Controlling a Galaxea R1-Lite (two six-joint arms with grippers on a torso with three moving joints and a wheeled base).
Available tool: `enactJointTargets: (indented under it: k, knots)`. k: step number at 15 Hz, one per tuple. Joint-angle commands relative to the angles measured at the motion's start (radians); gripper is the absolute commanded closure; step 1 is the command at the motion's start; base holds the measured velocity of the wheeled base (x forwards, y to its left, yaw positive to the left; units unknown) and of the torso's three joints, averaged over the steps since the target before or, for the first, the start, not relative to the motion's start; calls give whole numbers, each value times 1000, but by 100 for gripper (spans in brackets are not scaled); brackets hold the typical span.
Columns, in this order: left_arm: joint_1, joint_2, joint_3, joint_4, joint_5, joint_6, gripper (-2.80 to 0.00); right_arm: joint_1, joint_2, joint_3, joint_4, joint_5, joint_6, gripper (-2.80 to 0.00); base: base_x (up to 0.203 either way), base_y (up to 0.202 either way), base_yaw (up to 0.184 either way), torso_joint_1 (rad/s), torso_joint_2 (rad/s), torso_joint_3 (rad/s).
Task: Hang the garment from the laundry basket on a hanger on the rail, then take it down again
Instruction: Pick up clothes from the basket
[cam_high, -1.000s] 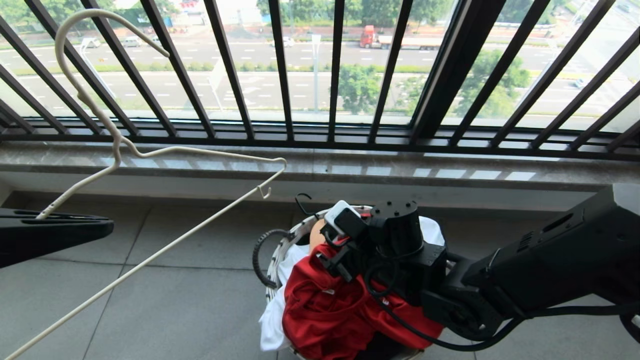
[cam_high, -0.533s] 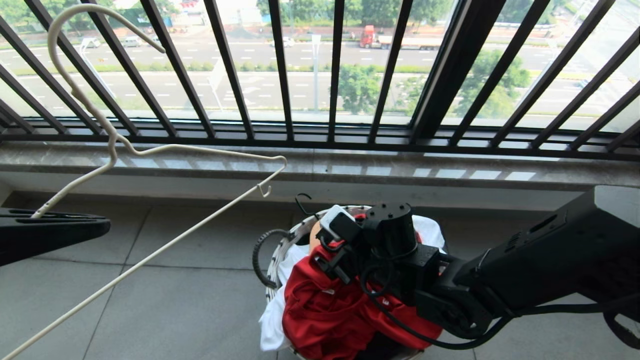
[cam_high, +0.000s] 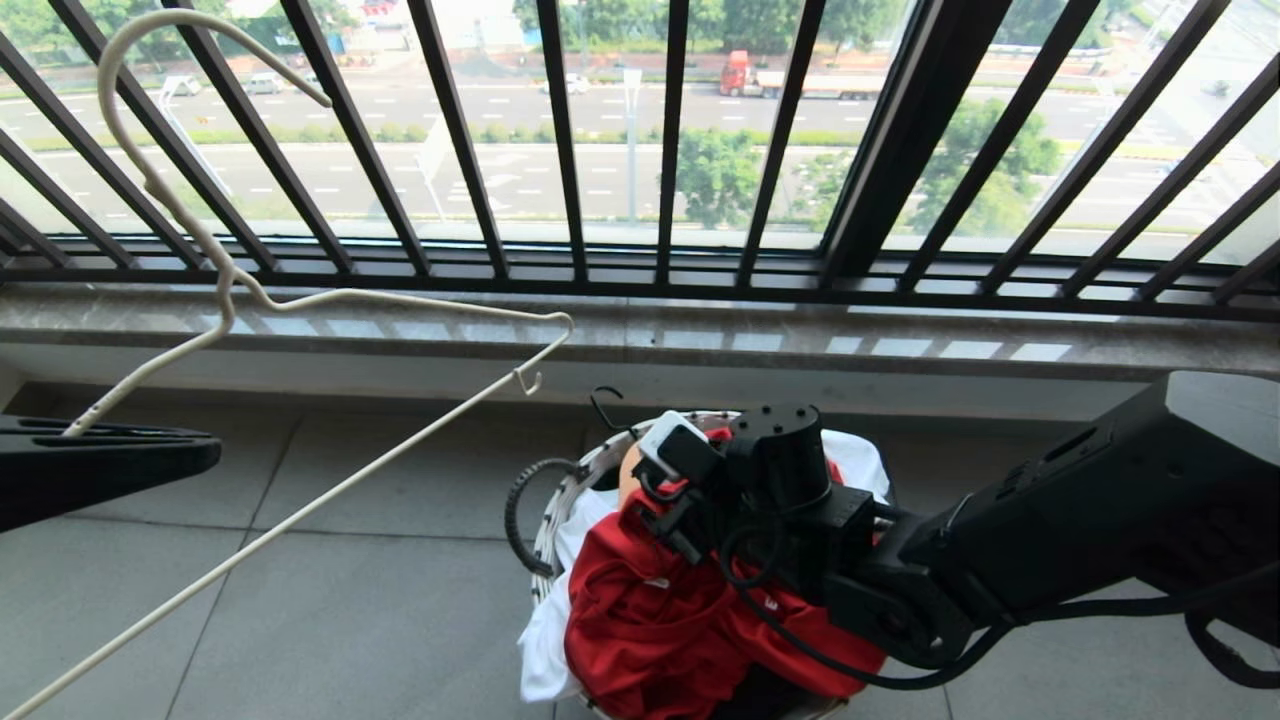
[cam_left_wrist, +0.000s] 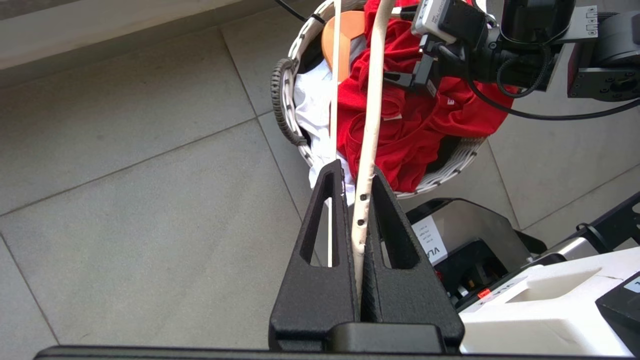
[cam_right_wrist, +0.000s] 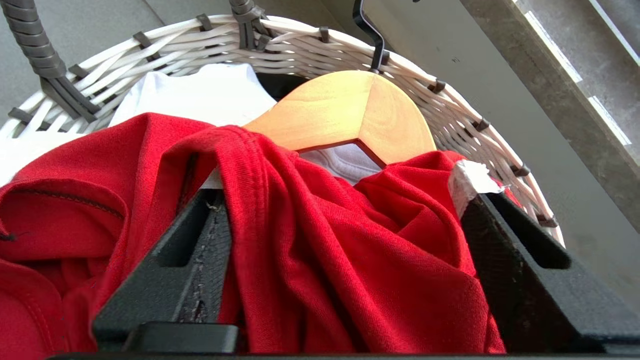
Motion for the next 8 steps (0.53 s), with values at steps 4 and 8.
enactJointTargets:
  k: [4,8]
  knots:
    - [0,0,0,3,0,0,0,-7,15,-9,-6,35,-11,0,0,0,0,0,0,0]
    - [0,3,1,3,0,1,0,-9,-15,-9,-10,37,-7,0,0,0,0,0,0,0]
